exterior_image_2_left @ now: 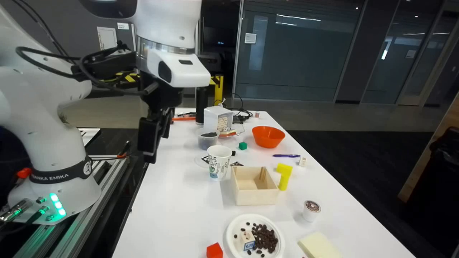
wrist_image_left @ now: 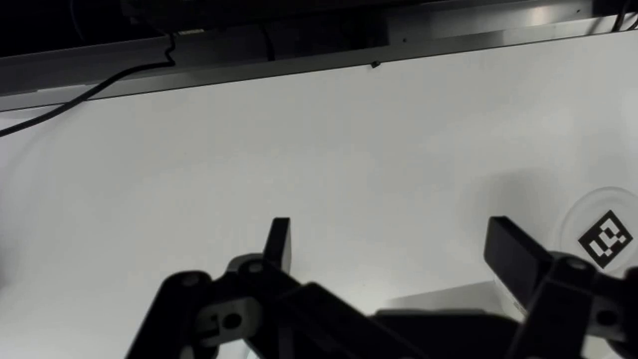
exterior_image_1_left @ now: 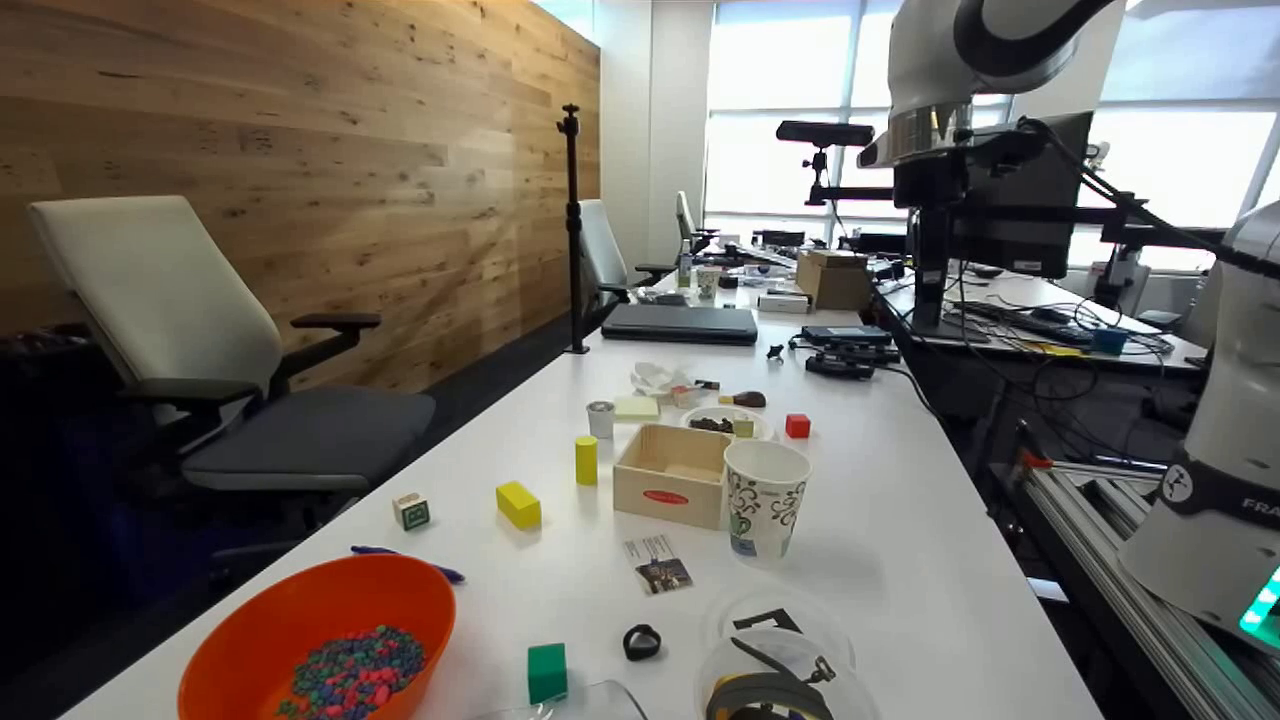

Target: Close the white object

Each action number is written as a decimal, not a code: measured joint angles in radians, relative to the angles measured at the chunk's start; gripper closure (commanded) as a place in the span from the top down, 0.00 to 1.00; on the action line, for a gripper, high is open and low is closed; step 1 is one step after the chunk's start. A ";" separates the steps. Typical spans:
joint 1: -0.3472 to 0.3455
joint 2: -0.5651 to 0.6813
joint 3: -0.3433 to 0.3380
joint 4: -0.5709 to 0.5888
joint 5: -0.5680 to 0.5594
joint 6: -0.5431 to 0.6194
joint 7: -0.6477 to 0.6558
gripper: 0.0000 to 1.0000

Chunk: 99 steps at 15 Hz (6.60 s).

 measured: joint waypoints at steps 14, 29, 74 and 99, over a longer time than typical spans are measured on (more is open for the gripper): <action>0.238 0.387 0.035 0.399 0.109 0.175 -0.485 1.00; 0.247 0.612 0.163 0.559 0.645 0.140 -1.064 1.00; 0.321 1.201 0.415 0.903 0.943 0.344 -0.811 1.00; 0.286 1.411 0.531 1.168 0.804 0.202 -0.601 1.00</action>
